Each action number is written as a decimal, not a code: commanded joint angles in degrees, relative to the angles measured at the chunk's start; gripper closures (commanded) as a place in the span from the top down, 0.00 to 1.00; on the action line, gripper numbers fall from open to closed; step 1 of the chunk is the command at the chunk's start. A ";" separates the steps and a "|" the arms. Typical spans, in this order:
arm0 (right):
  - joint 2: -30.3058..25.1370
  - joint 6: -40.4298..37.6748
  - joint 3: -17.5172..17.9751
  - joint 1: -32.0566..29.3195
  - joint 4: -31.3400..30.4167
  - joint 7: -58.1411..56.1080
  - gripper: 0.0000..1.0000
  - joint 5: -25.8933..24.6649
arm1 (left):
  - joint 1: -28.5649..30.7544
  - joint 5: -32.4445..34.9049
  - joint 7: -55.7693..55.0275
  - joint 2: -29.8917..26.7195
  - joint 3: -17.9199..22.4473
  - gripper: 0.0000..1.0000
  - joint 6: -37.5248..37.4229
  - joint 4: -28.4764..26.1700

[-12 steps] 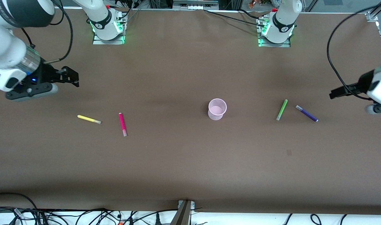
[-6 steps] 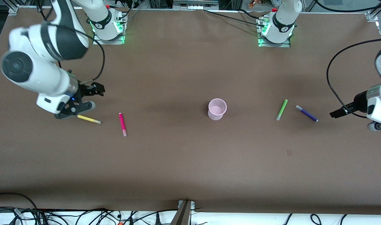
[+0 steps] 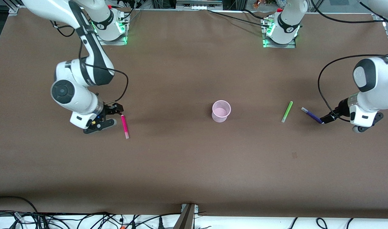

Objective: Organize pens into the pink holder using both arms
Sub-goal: 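Reach the right gripper to the pink marker while the left reaches the blue marker, then close both grippers on the pink and blue markers and lift them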

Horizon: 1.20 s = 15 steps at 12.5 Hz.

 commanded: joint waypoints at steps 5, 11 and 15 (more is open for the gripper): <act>5.00 14.09 1.00 0.73 -6.58 0.31 0.90 -0.28 | 3.24 1.16 -0.95 8.47 -0.63 0.81 12.61 -5.06; 4.64 15.17 0.91 0.82 -10.38 -0.05 0.68 -0.28 | 3.94 1.16 -0.87 10.76 -0.55 0.49 16.76 -5.17; 4.91 15.17 0.91 0.65 -10.47 -0.31 0.29 -0.28 | 4.12 1.16 -0.16 10.76 -0.55 0.00 17.20 -4.90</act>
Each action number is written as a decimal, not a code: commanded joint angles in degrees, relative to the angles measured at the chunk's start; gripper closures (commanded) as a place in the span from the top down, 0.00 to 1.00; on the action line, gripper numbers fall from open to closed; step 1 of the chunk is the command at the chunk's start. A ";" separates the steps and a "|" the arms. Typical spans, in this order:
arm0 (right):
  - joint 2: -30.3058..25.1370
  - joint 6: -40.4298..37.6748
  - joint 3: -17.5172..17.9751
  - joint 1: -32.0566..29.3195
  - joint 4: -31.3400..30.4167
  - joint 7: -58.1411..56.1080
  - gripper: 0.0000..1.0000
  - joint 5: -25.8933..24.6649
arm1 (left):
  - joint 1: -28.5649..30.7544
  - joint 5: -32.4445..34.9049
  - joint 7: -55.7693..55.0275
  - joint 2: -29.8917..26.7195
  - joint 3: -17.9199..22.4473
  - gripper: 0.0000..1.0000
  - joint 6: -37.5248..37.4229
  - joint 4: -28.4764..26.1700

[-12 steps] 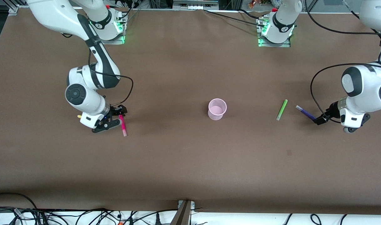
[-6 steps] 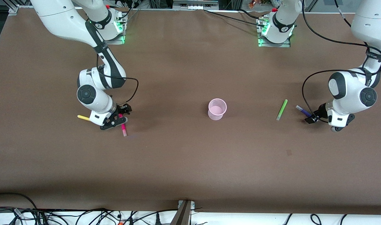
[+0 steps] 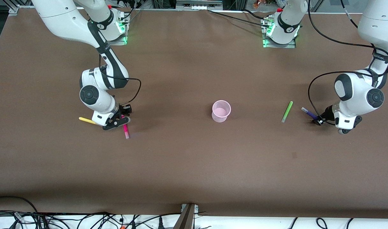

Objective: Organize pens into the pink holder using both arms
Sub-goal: 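Close both grippers on the pink and blue markers and lift them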

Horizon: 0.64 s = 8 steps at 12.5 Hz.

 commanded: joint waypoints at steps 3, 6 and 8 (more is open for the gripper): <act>-0.98 0.81 0.27 -0.38 -1.42 -0.32 0.05 -0.28 | 0.63 1.16 -0.32 -0.40 -0.49 0.00 -0.01 1.92; -1.07 0.29 0.27 -0.38 -0.89 0.03 0.00 -0.28 | -0.51 1.16 -0.85 -3.82 -1.01 0.00 -4.03 5.25; -1.33 -1.90 0.27 -0.38 0.42 0.03 0.00 -0.28 | -3.30 1.25 -3.81 -5.58 -1.02 0.00 -11.22 9.11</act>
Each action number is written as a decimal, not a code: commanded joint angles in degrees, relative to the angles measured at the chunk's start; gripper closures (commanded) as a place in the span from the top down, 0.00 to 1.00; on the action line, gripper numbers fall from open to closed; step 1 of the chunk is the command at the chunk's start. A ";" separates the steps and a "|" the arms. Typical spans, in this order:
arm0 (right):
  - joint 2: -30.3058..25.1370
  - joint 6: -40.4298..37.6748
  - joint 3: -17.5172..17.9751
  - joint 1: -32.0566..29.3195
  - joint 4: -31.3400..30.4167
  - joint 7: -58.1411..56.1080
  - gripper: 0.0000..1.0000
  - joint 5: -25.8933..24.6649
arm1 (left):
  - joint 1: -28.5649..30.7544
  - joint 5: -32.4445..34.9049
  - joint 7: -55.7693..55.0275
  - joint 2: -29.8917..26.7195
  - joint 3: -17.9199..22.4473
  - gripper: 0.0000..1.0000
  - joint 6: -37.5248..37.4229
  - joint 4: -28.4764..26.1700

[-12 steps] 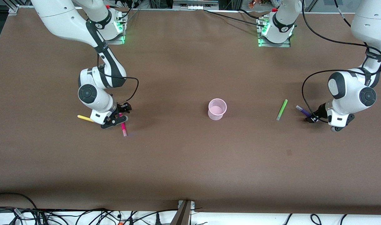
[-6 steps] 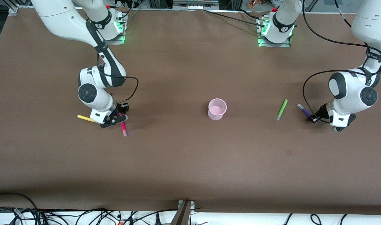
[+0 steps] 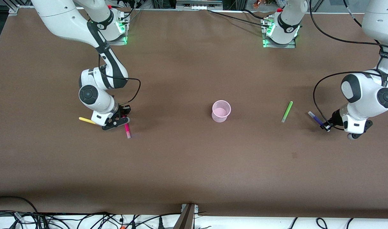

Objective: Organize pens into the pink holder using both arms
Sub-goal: 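Carry the blue marker with the left gripper over the pink holder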

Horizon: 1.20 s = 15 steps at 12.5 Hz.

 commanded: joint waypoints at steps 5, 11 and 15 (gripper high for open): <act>-1.29 -14.31 0.30 -0.40 8.67 0.23 0.00 1.56 | -18.63 11.62 -33.02 -1.78 -0.10 0.01 -33.17 19.74; -1.65 -29.86 -0.05 -0.40 19.13 0.23 0.00 1.65 | -37.70 20.93 -57.74 7.88 0.60 0.01 -47.86 33.89; -1.65 -42.59 -0.14 -0.84 26.69 1.45 0.00 6.20 | -45.72 22.16 -67.95 12.37 1.04 0.02 -50.35 39.09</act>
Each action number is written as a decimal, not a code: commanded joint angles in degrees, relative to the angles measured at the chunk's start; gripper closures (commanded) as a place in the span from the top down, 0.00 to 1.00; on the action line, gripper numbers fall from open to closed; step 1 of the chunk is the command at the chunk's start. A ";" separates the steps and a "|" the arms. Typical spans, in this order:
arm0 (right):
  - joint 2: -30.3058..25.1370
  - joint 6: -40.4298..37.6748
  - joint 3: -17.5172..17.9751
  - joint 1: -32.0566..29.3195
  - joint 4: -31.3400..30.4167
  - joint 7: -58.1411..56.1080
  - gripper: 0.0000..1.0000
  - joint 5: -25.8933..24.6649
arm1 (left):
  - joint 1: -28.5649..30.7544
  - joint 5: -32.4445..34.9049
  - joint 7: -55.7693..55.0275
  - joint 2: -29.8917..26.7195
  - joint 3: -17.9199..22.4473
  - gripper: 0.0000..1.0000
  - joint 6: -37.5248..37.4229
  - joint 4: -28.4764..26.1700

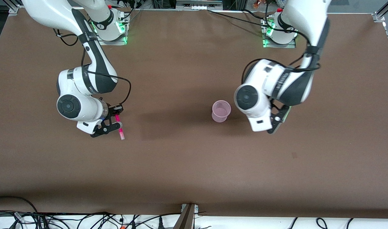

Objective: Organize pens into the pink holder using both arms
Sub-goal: 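Carry the blue marker with the left gripper over the pink holder, then lower the blue marker into the pink holder and open the left gripper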

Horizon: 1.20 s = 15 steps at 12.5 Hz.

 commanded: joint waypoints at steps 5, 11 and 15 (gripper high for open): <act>-0.02 -16.95 -0.06 -1.83 7.12 6.72 0.00 10.56 | -13.59 5.56 -12.93 5.43 4.60 0.00 -2.54 7.30; 0.77 -23.21 -0.06 -3.76 8.54 22.02 0.00 26.92 | -17.22 5.92 -21.46 7.97 7.77 0.01 -1.75 7.65; 0.77 -23.30 -0.06 -3.76 8.54 23.25 0.00 28.33 | -16.60 2.42 -27.62 8.25 7.69 0.02 0.80 7.83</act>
